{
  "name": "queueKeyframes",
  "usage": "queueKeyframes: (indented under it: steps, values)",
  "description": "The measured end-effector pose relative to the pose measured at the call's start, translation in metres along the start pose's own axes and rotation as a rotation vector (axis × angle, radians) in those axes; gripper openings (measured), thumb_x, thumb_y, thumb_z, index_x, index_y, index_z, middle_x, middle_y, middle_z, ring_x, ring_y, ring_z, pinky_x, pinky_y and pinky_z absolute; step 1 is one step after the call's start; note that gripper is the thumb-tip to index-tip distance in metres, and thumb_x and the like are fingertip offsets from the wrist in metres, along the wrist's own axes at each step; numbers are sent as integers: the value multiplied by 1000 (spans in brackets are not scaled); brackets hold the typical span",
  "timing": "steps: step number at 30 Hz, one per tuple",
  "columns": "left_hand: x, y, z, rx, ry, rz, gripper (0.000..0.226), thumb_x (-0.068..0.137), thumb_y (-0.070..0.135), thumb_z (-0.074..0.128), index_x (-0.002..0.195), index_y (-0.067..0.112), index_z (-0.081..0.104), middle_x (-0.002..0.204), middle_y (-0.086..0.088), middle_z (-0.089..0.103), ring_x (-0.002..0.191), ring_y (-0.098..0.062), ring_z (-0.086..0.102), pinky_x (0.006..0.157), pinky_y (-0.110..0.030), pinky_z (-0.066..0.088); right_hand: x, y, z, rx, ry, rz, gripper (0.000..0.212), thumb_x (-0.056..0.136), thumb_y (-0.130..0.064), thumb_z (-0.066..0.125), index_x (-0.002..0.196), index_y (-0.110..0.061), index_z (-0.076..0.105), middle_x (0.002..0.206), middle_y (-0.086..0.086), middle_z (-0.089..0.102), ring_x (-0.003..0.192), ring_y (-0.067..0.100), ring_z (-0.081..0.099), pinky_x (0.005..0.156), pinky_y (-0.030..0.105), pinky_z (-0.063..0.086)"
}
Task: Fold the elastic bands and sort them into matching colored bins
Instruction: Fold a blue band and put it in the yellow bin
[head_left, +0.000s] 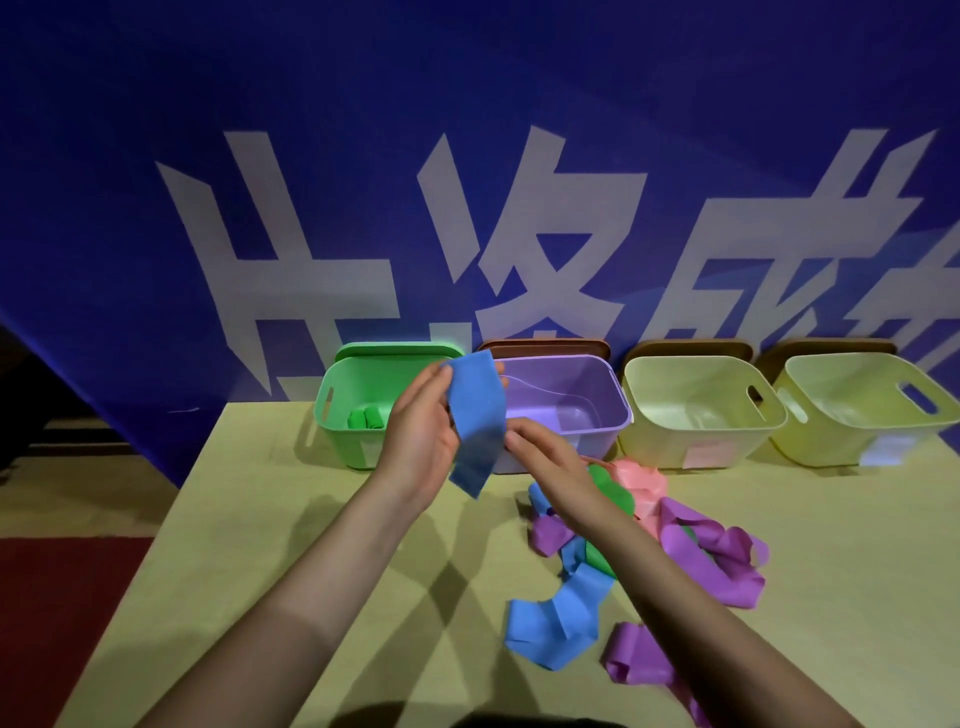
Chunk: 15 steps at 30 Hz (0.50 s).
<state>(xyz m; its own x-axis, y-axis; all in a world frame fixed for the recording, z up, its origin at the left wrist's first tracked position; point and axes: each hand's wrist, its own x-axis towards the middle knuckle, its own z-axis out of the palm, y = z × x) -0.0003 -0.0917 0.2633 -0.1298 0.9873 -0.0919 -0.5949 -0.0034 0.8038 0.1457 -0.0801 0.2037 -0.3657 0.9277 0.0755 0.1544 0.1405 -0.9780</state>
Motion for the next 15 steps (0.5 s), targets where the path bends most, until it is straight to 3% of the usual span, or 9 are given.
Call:
queueKeyframes:
  steps: [1, 3, 6, 11, 13, 15]
  values:
    - [0, -1, -2, 26, 14, 11, 27, 102, 14, 36, 113, 0, 56, 100, -14, 72, 93, -22, 69, 86, -35, 53, 3, -8, 5, 1, 17, -32, 24, 96, -24, 51, 86, -4, 59, 77, 9, 52, 72, 15, 48, 70, 21, 38]
    - [1, -2, -7, 55, 56, 21, 30, 102, 16, 36, 118, 0, 55, 105, -15, 71, 97, -21, 68, 89, -34, 52, 8, -14, 13, 18, 73, -70, 28, 91, -29, 51, 72, -9, 51, 68, 4, 41, 65, 11, 39, 61, 25, 31]
    - [0, -7, -14, 7, 103, -74, 34, 102, 29, 37, 113, 7, 60, 107, -10, 71, 99, -18, 67, 96, -34, 47, 12, -18, 19, 78, 108, -82, 26, 88, -31, 52, 70, -12, 50, 66, 7, 39, 62, 11, 37, 57, 22, 29]
    - [-4, -19, -19, -168, 80, -170, 34, 95, 35, 45, 106, 10, 65, 103, -7, 71, 94, -17, 66, 100, -37, 43, 17, -12, 25, 126, 74, -93, 20, 92, -22, 54, 74, -13, 55, 61, -14, 48, 59, 3, 42, 56, 16, 34]
    - [-5, -23, -16, -252, 47, -155, 38, 87, 36, 49, 107, 8, 64, 101, -6, 73, 96, -18, 67, 106, -41, 40, 18, -10, 26, 142, 98, -77, 24, 93, -22, 55, 76, -5, 56, 66, -4, 51, 62, 6, 44, 57, 19, 35]
    - [-5, -25, -11, -297, 4, -154, 44, 84, 39, 49, 113, 9, 63, 113, -7, 70, 111, -22, 61, 108, -42, 37, 19, -9, 26, 147, 133, -66, 25, 96, -15, 56, 77, -1, 54, 67, 4, 49, 60, 7, 44, 55, 18, 36]
